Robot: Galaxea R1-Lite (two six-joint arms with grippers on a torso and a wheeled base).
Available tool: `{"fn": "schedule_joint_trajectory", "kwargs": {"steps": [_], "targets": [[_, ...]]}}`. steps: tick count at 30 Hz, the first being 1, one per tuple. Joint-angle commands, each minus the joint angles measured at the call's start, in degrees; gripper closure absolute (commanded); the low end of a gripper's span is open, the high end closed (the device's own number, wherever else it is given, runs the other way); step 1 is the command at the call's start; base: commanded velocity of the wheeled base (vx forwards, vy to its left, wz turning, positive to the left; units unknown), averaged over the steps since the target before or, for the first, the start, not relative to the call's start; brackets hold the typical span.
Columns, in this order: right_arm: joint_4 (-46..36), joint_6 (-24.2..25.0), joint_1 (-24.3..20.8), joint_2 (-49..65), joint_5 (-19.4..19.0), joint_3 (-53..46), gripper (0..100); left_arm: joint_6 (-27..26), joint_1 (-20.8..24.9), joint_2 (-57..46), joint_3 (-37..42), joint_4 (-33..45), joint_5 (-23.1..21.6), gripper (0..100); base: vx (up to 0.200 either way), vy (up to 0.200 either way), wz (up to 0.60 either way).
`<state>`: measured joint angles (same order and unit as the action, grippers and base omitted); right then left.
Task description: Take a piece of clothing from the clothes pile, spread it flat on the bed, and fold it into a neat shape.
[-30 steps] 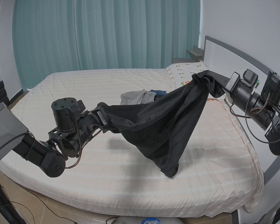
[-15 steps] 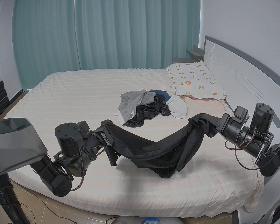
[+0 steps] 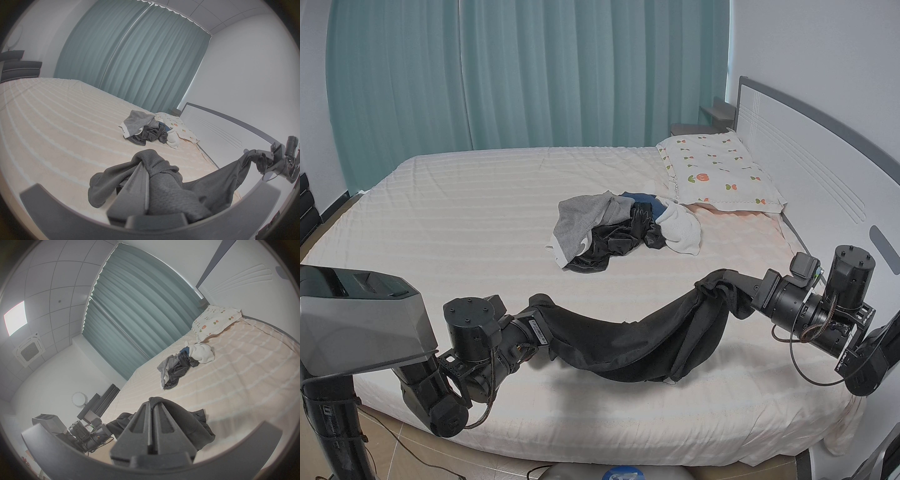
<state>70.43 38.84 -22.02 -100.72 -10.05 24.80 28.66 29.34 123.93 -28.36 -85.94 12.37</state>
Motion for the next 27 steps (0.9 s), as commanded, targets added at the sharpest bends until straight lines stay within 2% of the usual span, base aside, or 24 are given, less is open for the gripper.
{"fn": "schedule_joint_trajectory", "kwargs": {"steps": [1, 7, 25, 27], "targets": [[0.5, 0.0, -1.1, -0.6, 0.0, -1.6, 100, 0.4, 0.3, 0.6, 0.1, 0.0, 0.1, 100, 0.0, 0.0, 0.0], [0.5, 0.0, -1.2, -0.5, 0.1, -1.8, 100, 2.2, 0.2, 0.9, 0.2, 0.0, -0.1, 100, -0.2, 0.0, 0.0], [0.6, -0.3, -1.5, -0.6, 0.2, -2.3, 100, 3.4, 1.4, 0.5, 2.3, -0.2, 0.0, 100, 0.0, 0.0, 0.0], [0.6, -0.3, -1.5, -0.6, 0.6, -2.2, 100, 3.5, 1.0, 0.5, 2.3, -0.2, -0.1, 100, 0.0, 0.2, 0.0]]}}
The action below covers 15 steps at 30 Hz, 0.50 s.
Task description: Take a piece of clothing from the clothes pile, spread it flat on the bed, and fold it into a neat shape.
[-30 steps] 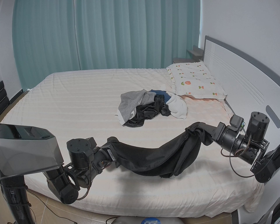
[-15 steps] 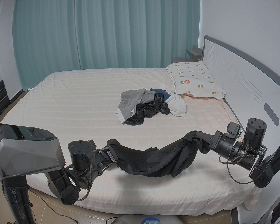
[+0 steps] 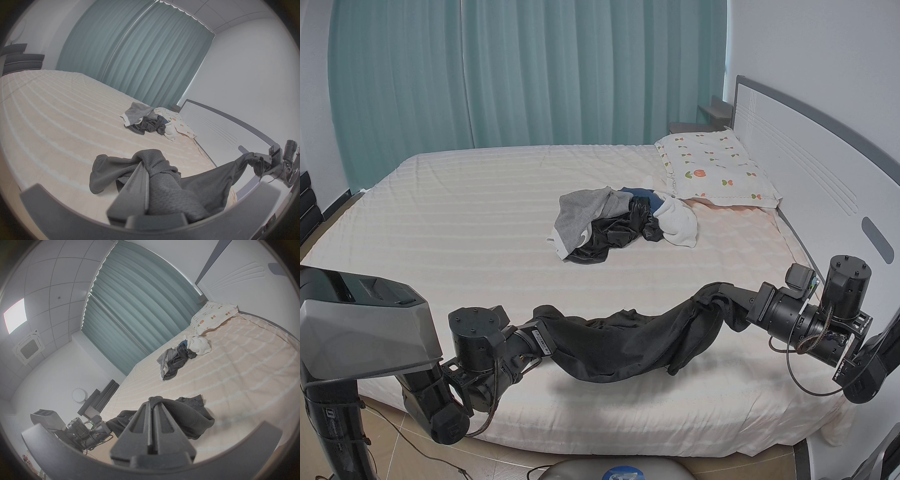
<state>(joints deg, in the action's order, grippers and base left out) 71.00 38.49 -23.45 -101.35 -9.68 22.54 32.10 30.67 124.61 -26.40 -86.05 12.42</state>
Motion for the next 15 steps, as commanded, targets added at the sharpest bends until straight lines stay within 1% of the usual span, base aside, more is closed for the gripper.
{"fn": "schedule_joint_trajectory", "kwargs": {"steps": [1, 7, 13, 15], "targets": [[0.0, 0.0, -0.1, 0.0, 0.3, 0.0, 100, 0.1, -0.4, -0.2, 0.4, -0.1, -0.1, 100, 0.0, 0.2, 0.0], [-0.1, -0.1, -0.5, -0.1, 1.4, 0.3, 100, 0.0, -1.0, -0.7, 0.3, 0.0, 0.0, 100, 0.0, 0.2, 0.0], [0.0, -0.4, -2.4, -0.2, 5.5, 0.7, 100, 0.0, -1.1, -3.8, 1.5, 0.1, 0.1, 100, 0.0, 0.2, 0.0], [0.0, -0.4, -2.8, -0.2, 6.0, 0.8, 100, 0.0, -1.1, -4.8, 2.4, 0.1, 0.1, 100, 0.0, 0.2, 0.0]]}}
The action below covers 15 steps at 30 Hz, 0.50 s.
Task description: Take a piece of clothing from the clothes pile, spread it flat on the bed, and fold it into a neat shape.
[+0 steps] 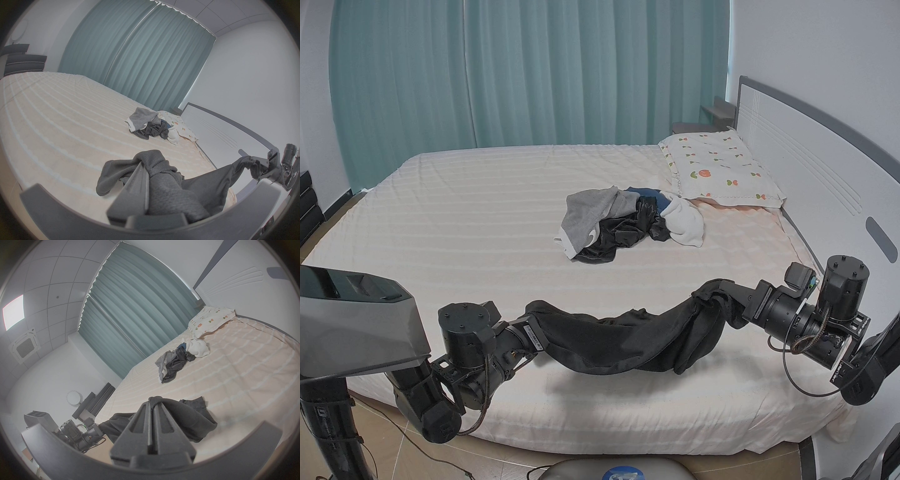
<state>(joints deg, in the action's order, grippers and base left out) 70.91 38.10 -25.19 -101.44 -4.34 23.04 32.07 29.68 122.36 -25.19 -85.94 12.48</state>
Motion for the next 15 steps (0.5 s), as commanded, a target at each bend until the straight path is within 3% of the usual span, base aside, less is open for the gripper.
{"fn": "schedule_joint_trajectory", "kwargs": {"steps": [1, 15], "targets": [[0.0, 0.0, -1.3, -0.3, 0.7, 0.3, 100, 0.0, -0.1, -2.9, 1.2, 0.0, 0.2, 100, 0.0, 0.2, 0.0], [5.6, -5.1, -1.2, -1.3, 6.1, 0.4, 100, -0.1, -2.0, -6.5, 0.6, 4.3, 0.3, 100, 0.0, 0.2, 0.0]]}}
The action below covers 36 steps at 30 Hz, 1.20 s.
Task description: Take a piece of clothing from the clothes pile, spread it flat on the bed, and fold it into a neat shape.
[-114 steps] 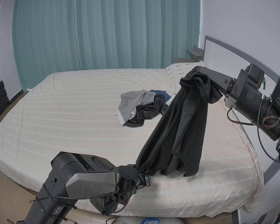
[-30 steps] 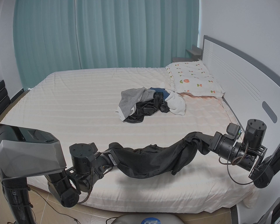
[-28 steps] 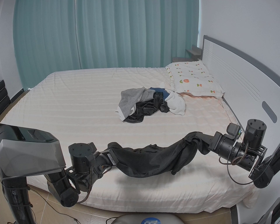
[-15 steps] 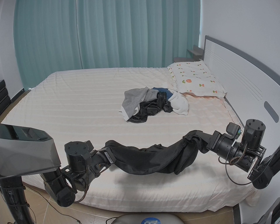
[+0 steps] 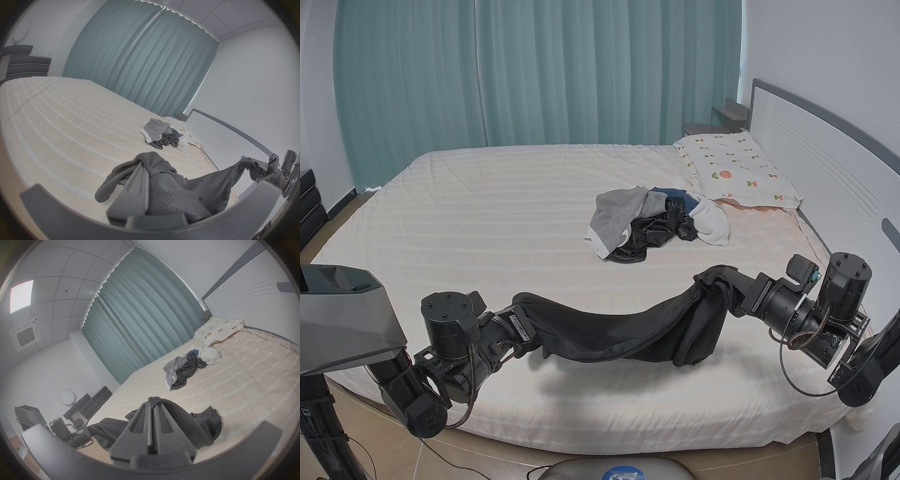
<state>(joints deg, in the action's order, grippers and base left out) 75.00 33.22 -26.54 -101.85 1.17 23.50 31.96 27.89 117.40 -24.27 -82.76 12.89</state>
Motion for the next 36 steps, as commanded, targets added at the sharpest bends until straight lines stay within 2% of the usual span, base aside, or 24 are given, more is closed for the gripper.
{"fn": "schedule_joint_trajectory", "kwargs": {"steps": [1, 6, 13, 30, 36], "targets": [[2.5, -0.4, 0.3, -1.0, 0.8, -0.1, 100, 0.0, -0.4, -1.6, -0.4, 1.3, -0.1, 100, 0.0, 0.2, 0.0], [4.6, -1.1, 0.3, -1.2, 0.9, -0.7, 100, 0.0, -0.6, -2.8, -0.2, 1.6, 0.0, 100, 0.0, 0.2, 0.0], [4.8, -1.0, 0.2, -1.6, 0.9, -0.7, 100, 0.1, -0.7, -3.9, -0.3, 3.7, -0.1, 100, 0.0, 0.2, 0.0], [5.0, -0.6, -0.7, -0.9, 0.7, -0.7, 100, 0.4, -2.1, -7.7, 2.9, 3.7, 0.6, 100, 0.0, 0.2, 0.0], [9.3, -0.5, -0.7, -2.3, 0.9, -0.9, 100, 1.2, -2.6, -6.5, 2.7, 3.8, 0.6, 100, 0.0, 0.2, 0.0]]}}
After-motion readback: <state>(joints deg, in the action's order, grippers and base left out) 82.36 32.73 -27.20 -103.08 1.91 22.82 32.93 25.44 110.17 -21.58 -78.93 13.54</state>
